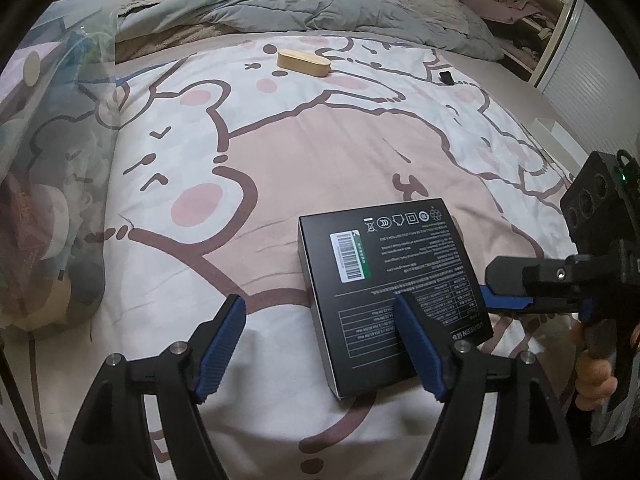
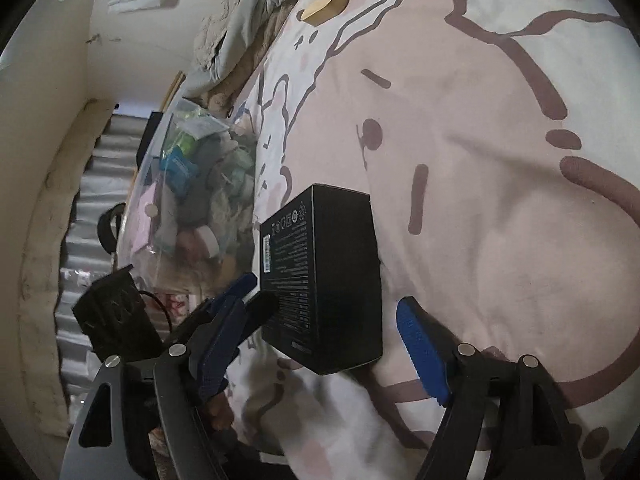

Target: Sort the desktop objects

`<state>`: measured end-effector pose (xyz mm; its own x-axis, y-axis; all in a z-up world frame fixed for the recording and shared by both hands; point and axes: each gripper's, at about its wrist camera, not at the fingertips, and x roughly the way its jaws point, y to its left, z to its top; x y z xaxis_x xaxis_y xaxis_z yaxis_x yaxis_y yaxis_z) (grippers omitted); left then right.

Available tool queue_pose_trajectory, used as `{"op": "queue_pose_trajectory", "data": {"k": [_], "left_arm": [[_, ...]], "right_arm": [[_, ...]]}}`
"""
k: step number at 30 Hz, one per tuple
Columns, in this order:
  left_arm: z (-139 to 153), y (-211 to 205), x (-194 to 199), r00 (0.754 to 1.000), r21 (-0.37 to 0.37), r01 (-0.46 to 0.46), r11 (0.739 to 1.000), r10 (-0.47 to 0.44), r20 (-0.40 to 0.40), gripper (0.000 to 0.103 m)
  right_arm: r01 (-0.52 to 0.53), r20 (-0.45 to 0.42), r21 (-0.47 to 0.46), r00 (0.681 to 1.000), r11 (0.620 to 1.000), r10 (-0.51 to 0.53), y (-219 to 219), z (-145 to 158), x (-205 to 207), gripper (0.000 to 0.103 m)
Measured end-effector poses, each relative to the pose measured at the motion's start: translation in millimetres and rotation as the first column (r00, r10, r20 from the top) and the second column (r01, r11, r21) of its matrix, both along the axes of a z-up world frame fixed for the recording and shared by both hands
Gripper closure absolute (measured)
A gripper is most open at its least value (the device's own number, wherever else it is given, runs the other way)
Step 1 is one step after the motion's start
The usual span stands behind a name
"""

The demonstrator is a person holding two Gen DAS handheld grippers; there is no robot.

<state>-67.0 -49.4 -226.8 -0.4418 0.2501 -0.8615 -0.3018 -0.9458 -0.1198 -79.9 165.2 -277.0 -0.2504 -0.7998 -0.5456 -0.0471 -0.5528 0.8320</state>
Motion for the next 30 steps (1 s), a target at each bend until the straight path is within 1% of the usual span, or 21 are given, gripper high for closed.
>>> {"op": "queue_pose_trajectory", "data": {"k": [3, 5, 7, 8, 10, 11, 15, 17, 19, 22, 28, 30], "left_arm": [[-0.3, 0.3, 0.1, 1.000, -0.005, 0.001, 1.000, -0.001, -0.004, 0.024], [-1.1, 1.1, 0.1, 1.000, -0.013, 0.001, 1.000, -0.001, -0.010, 0.023], [-1.8, 0.8, -0.1, 1.000, -0.011, -0.002, 1.000, 0.002, -0.005, 0.023], [-1.9, 0.8, -0.1, 1.000, -0.010, -0.003, 1.000, 0.003, -0.003, 0.023], [-2.1, 1.0, 0.2, 1.000, -0.011, -0.004, 1.000, 0.004, -0.003, 0.023], [-2.2, 1.1, 0.3, 1.000, -0.012, -0.003, 1.000, 0.003, -0.005, 0.023], [-2.6, 0.3, -0.2, 1.000, -0.011, -0.008, 1.000, 0.008, -0.005, 0.021], [-2.6, -0.2, -0.4, 1.000, -0.007, -0.012, 1.000, 0.012, -0.002, 0.021], [-2.8, -0.3, -0.2, 1.000, -0.006, -0.014, 1.000, 0.014, -0.004, 0.021], [-3.1, 0.4, 1.0, 1.000, -0.010, -0.014, 1.000, 0.014, -0.015, 0.021], [-2.3, 0.2, 3.0, 0.999, -0.023, -0.010, 1.000, 0.010, -0.034, 0.021], [-1.7, -0.5, 3.5, 0.999, -0.025, -0.014, 1.000, 0.013, -0.040, 0.021]], "right_arm": [[0.005, 0.006, 0.000, 1.000, 1.000, -0.005, -0.6, -3.0, -1.6, 0.024], [0.000, 0.007, -0.003, 1.000, 1.000, 0.000, -2.0, -5.4, -3.6, 0.019], [-0.017, 0.005, -0.002, 1.000, 1.000, 0.017, -7.9, -7.7, -7.4, 0.011], [-0.021, 0.005, 0.001, 1.000, 1.000, 0.021, -10.2, -8.8, -8.6, 0.009], [-0.025, 0.001, 0.004, 1.000, 1.000, 0.025, -14.6, -9.0, -10.1, 0.002], [-0.030, -0.003, 0.006, 1.000, 1.000, 0.030, -17.0, -8.8, -11.0, 0.000], [-0.064, 0.012, 0.034, 0.998, 0.997, 0.064, -27.6, -10.2, -19.3, 0.000], [-0.063, 0.031, 0.013, 0.998, 0.998, 0.063, -27.7, -12.2, -24.3, 0.000], [-0.037, 0.062, -0.030, 0.997, 0.999, 0.039, -24.3, -15.8, -28.3, 0.000], [-0.021, 0.089, -0.058, 0.996, 0.998, 0.026, -21.1, -17.8, -31.0, 0.000], [-0.043, 0.051, -0.049, 0.998, 0.998, 0.045, -23.9, -12.9, -25.6, 0.000], [-0.035, 0.063, -0.049, 0.997, 0.998, 0.038, -23.7, -12.0, -25.8, 0.000]]}}
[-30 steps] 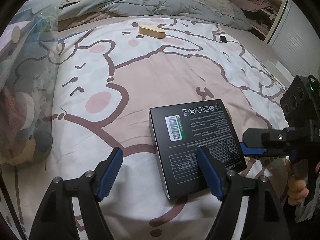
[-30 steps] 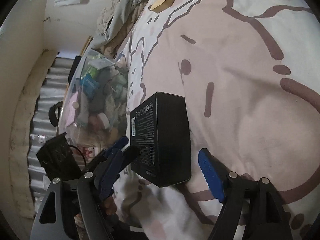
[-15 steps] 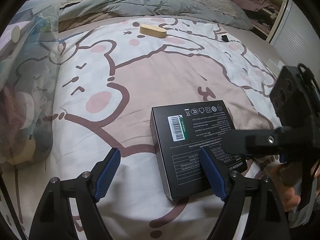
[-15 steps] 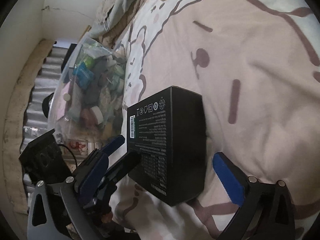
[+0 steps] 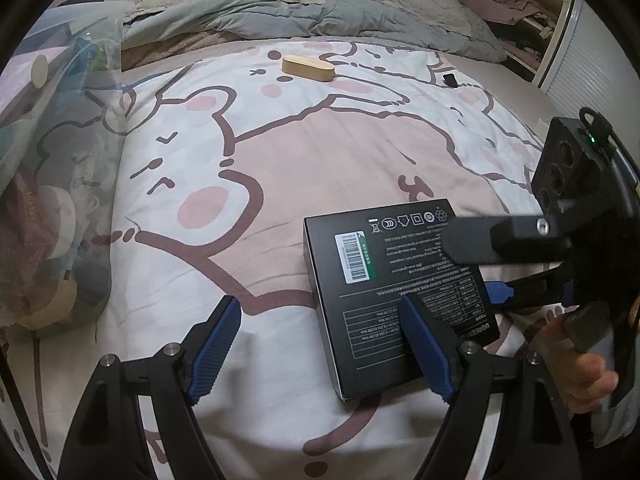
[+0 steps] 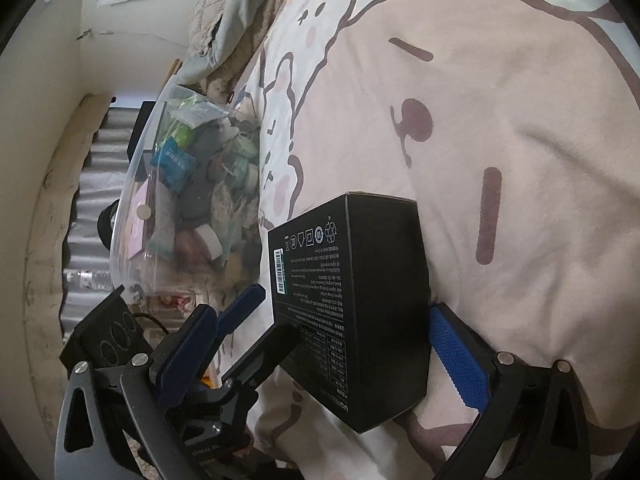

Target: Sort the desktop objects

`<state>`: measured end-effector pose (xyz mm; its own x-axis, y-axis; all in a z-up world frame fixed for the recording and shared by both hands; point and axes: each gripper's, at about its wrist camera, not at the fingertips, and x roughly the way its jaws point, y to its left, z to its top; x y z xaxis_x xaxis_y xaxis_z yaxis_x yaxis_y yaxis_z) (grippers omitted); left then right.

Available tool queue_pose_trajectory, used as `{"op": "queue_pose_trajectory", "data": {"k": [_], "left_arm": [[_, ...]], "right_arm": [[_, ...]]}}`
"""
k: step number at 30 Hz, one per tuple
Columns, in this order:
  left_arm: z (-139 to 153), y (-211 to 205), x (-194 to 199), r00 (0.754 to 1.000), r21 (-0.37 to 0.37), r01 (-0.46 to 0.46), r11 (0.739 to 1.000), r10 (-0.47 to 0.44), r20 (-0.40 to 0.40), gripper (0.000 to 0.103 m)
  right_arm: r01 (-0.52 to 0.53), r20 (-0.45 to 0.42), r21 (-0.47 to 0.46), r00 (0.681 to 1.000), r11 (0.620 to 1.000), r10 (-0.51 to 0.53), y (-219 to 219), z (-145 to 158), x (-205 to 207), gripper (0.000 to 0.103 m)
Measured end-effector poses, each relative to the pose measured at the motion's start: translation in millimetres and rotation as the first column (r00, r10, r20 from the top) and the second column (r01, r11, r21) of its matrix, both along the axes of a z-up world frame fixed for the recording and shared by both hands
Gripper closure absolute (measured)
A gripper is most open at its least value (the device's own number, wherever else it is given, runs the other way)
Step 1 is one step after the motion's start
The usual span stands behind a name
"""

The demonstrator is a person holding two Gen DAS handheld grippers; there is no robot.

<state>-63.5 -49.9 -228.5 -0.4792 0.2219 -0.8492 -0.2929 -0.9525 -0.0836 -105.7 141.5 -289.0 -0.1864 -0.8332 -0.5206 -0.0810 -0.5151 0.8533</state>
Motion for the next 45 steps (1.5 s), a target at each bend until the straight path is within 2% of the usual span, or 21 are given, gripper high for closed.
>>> {"op": "queue_pose_trajectory", "data": {"k": [7, 11, 15, 18, 19, 21, 22, 27, 29, 32, 35, 40, 45], "left_arm": [[1.6, -13.1, 0.5, 0.999, 0.017, -0.035, 0.999, 0.035, -0.003, 0.021], [5.5, -21.0, 2.2, 0.998, 0.004, -0.048, 0.999, 0.048, -0.028, 0.021], [5.7, -33.9, 2.3, 0.994, -0.056, -0.092, 0.994, 0.089, -0.063, 0.021], [-0.7, -50.3, -3.3, 0.991, -0.075, -0.133, 0.988, 0.131, -0.025, 0.022], [-2.8, -58.6, -5.1, 0.988, -0.057, -0.152, 0.987, 0.153, 0.008, 0.024], [-1.4, -66.0, -2.4, 0.984, -0.006, -0.177, 0.984, 0.177, 0.022, 0.024], [1.2, -68.4, 0.2, 0.984, 0.030, -0.175, 0.984, 0.174, 0.025, 0.024], [18.3, -63.6, 14.0, 0.991, 0.042, -0.132, 0.990, 0.132, -0.016, 0.024], [31.6, -66.3, 20.6, 0.990, 0.106, -0.134, 0.985, 0.138, -0.037, 0.024], [49.2, -62.4, 27.2, 0.989, 0.159, -0.103, 0.982, 0.119, -0.090, 0.024], [57.2, -52.0, 30.5, 0.990, 0.167, -0.056, 0.984, 0.077, -0.122, 0.024], [56.6, -33.1, 32.1, 0.994, 0.178, -0.001, 0.984, 0.020, -0.105, 0.024], [47.2, -17.7, 31.0, 0.998, 0.146, 0.008, 0.989, 0.002, -0.068, 0.024]], "right_arm": [[0.060, 0.085, -0.046, 0.995, 0.997, -0.056, 0.9, 4.3, -1.9, 0.000], [0.047, 0.056, -0.083, 0.997, 0.995, -0.043, -3.9, 15.1, -0.4, 0.000], [0.006, 0.014, -0.125, 1.000, 0.992, -0.004, -18.6, 30.3, 1.2, 0.000], [-0.042, -0.006, -0.181, 0.999, 0.983, 0.042, -32.2, 38.8, 3.3, 0.000], [-0.051, -0.002, -0.190, 0.999, 0.980, 0.051, -36.5, 40.4, 4.0, 0.000], [-0.081, 0.000, -0.218, 0.997, 0.973, 0.083, -44.6, 42.6, 5.1, 0.000], [-0.087, 0.003, -0.228, 0.996, 0.970, 0.090, -46.3, 42.8, 5.5, 0.000], [-0.096, -0.010, -0.221, 0.995, 0.971, 0.096, -47.8, 46.3, 7.0, 0.000], [-0.086, 0.004, -0.247, 0.996, 0.965, 0.090, -46.0, 45.9, 6.7, 0.000], [-0.079, 0.003, -0.267, 0.997, 0.961, 0.083, -43.4, 48.1, 6.9, 0.000], [-0.076, -0.016, -0.265, 0.997, 0.961, 0.074, -40.8, 53.1, 5.8, 0.000], [-0.073, -0.004, -0.305, 0.997, 0.949, 0.075, -40.5, 52.6, 6.7, 0.000], [-0.083, -0.024, -0.321, 0.997, 0.944, 0.080, -41.7, 56.3, 6.2, 0.000]]}}
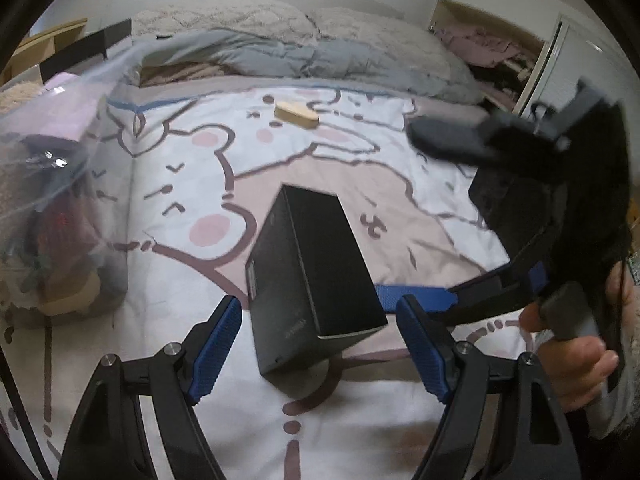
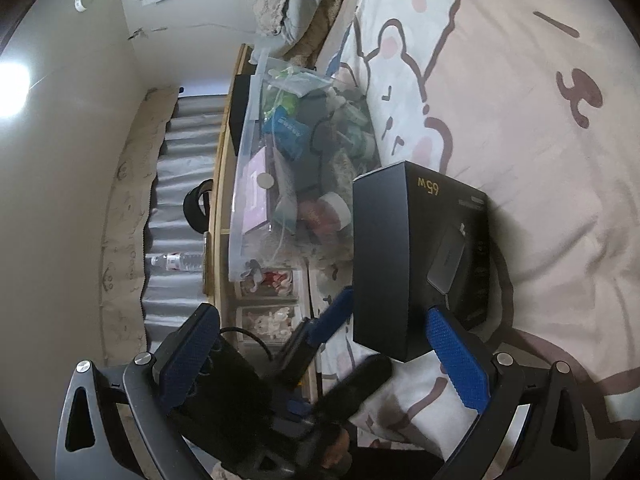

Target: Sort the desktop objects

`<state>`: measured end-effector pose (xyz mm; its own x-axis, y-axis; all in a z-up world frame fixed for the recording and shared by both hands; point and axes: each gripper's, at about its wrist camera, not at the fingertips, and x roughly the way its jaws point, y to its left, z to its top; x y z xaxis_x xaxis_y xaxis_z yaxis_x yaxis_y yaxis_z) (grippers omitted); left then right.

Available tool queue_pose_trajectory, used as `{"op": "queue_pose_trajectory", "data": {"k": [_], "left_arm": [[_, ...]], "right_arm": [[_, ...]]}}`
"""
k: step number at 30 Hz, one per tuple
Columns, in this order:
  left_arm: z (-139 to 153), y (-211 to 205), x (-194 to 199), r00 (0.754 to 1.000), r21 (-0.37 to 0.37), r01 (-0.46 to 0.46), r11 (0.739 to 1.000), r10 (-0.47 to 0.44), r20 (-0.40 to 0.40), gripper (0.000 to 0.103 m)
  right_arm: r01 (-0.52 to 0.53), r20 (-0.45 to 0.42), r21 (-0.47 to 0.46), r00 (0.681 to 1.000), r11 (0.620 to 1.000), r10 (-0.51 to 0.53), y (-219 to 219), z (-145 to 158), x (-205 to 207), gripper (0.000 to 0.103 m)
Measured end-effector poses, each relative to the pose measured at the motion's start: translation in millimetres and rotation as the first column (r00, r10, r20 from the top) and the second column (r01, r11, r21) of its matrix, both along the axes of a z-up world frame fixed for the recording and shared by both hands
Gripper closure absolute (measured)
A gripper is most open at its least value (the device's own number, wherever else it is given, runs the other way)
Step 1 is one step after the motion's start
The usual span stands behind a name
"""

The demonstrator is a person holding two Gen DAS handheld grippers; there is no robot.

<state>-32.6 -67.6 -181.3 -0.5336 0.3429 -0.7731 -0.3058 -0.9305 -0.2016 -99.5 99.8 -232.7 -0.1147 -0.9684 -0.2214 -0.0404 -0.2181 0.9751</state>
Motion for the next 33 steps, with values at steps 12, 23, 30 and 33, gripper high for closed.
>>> {"op": "queue_pose_trajectory", "data": {"k": [12, 23, 30, 33], "left_arm": [[-12.6, 23.8, 9.8, 0.999, -0.103, 0.035, 0.994, -0.035, 0.002, 0.029], [-18.0, 28.4, 7.4, 0.998, -0.211, -0.024, 0.977, 0.013, -0.055, 0.038], [-15.6, 14.7, 2.1, 0.995, -0.195, -0.093, 0.976, 0.082, -0.064, 0.056], [-14.0, 12.5, 0.9, 0.994, -0.177, -0.103, 0.979, 0.094, -0.060, 0.056]], "right_arm": [[0.002, -0.036, 0.016, 0.999, 1.000, -0.002, 0.5, 9.1, -4.5, 0.000], [-0.008, -0.029, -0.006, 1.000, 1.000, 0.008, -7.9, 9.7, -4.7, 0.000], [-0.012, -0.027, -0.013, 1.000, 1.000, 0.012, -8.7, 12.4, -4.7, 0.000], [-0.001, -0.039, 0.004, 0.999, 1.000, 0.001, -5.4, 13.7, -4.9, 0.000]]}}
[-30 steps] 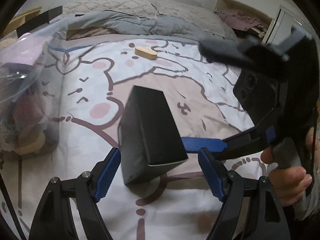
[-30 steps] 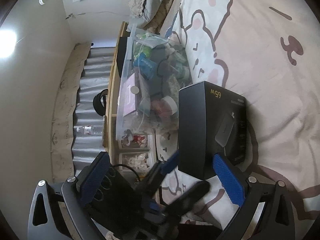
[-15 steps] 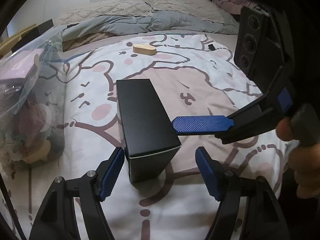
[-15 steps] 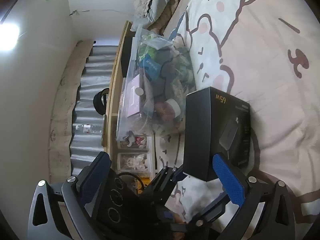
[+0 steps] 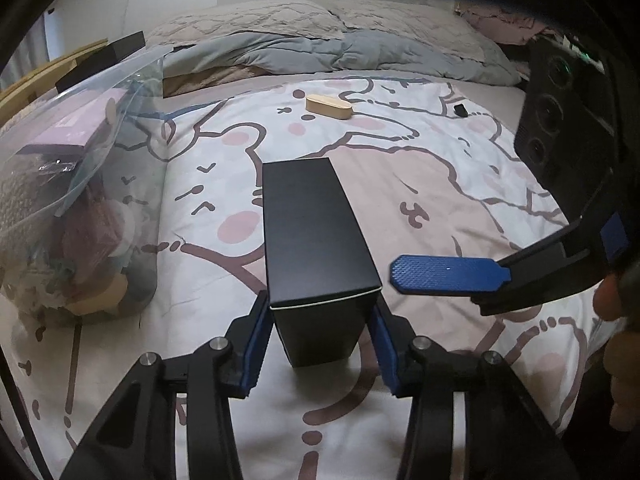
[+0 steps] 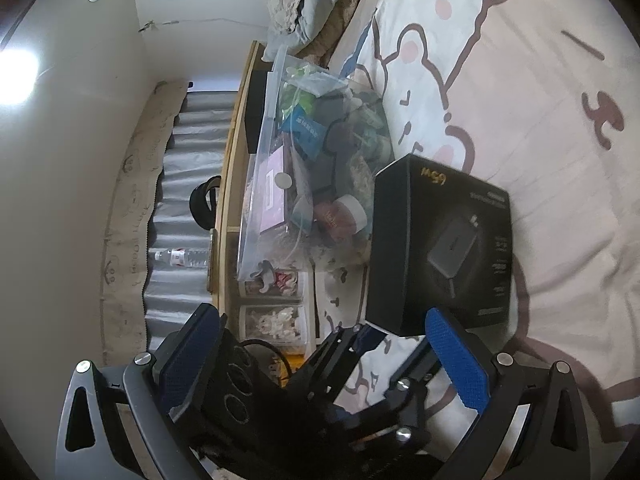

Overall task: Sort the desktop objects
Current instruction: 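Close the left gripper on the upright black box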

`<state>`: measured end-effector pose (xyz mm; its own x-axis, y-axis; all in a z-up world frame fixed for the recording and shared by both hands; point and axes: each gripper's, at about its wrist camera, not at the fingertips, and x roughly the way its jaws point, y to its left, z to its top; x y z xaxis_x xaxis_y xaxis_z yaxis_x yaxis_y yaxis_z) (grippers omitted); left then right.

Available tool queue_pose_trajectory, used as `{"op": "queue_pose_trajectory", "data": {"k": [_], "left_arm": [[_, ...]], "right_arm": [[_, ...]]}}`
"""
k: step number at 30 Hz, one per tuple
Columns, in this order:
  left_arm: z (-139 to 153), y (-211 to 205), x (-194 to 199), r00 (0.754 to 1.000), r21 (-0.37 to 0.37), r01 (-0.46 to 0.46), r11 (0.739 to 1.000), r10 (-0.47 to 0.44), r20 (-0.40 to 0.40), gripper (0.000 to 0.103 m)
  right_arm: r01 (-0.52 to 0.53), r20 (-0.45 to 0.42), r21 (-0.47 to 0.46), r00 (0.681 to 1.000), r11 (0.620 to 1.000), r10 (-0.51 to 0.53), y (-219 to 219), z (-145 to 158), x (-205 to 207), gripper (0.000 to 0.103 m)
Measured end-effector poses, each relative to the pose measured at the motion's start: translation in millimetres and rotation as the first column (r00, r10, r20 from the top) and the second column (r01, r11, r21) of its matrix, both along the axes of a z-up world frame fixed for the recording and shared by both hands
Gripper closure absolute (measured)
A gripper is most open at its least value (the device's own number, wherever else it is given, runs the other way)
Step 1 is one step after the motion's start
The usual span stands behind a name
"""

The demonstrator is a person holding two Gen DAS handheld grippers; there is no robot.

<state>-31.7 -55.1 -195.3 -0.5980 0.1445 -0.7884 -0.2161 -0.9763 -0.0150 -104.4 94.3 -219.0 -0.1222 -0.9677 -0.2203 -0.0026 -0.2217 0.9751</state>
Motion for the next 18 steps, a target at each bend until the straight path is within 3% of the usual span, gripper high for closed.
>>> {"op": "queue_pose_trajectory", "data": {"k": [4, 7, 11, 18], "left_arm": [[0.7, -1.4, -0.4, 1.000, 0.018, -0.009, 1.000, 0.009, 0.013, 0.057], [0.3, -2.0, 0.1, 0.999, 0.028, -0.022, 0.999, 0.022, 0.025, 0.057], [0.2, 0.0, 1.0, 0.999, 0.025, -0.029, 0.999, 0.029, 0.030, 0.057], [-1.1, 1.6, 0.7, 0.999, 0.020, -0.025, 0.999, 0.024, 0.039, 0.057]], "right_arm": [[0.031, -0.043, 0.068, 0.999, 0.997, -0.028, 16.0, 0.6, -1.4, 0.000], [0.078, -0.097, 0.192, 0.993, 0.978, -0.061, 31.9, 0.9, -2.9, 0.000], [0.161, -0.221, 0.424, 0.973, 0.891, -0.071, 42.8, 4.4, -6.3, 0.000], [0.169, -0.250, 0.547, 0.968, 0.820, -0.033, 23.0, -2.4, -50.4, 0.000]]}}
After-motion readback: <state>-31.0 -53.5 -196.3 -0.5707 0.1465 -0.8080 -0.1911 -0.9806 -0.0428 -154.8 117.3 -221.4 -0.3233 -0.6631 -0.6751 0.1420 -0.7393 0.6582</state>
